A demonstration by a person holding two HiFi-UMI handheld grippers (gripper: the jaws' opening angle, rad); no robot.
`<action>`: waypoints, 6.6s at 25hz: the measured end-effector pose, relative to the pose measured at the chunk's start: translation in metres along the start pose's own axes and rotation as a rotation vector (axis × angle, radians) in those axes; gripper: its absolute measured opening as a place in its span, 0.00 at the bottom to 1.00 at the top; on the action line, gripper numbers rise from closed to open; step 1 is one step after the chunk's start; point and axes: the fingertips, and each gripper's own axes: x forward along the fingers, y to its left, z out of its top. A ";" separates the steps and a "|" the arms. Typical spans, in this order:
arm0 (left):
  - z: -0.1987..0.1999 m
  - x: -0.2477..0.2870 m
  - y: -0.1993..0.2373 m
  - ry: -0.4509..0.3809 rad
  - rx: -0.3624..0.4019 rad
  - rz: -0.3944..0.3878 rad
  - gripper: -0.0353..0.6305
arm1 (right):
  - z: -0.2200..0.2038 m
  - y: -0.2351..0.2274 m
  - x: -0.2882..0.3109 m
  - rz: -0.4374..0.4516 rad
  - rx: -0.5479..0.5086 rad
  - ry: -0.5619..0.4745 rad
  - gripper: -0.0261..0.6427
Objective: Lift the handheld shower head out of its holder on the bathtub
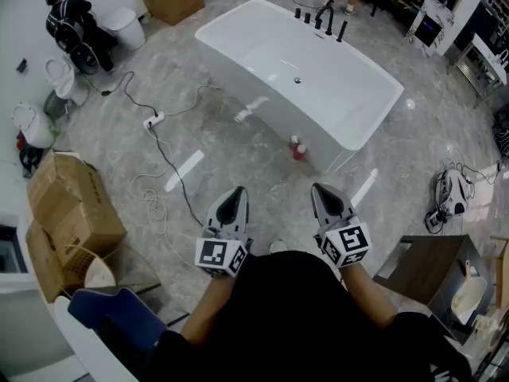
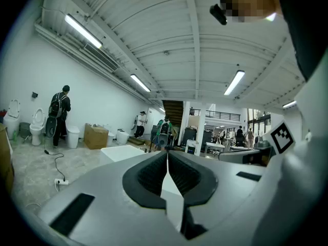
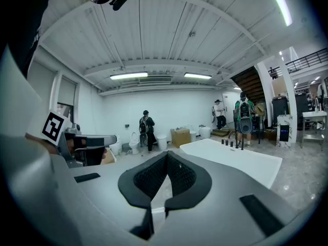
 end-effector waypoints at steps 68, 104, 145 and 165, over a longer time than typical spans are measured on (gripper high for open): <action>-0.015 0.033 0.207 0.086 -0.103 0.155 0.48 | -0.030 0.019 0.185 0.099 0.062 0.190 0.38; 0.090 0.214 0.520 0.032 -0.087 -0.016 0.48 | 0.064 0.063 0.540 -0.026 0.078 0.207 0.38; 0.092 0.574 0.385 0.165 -0.032 -0.351 0.48 | 0.074 -0.236 0.593 -0.240 0.156 0.196 0.38; 0.094 0.749 0.312 0.200 0.019 -0.452 0.48 | 0.081 -0.426 0.613 -0.372 0.224 0.156 0.38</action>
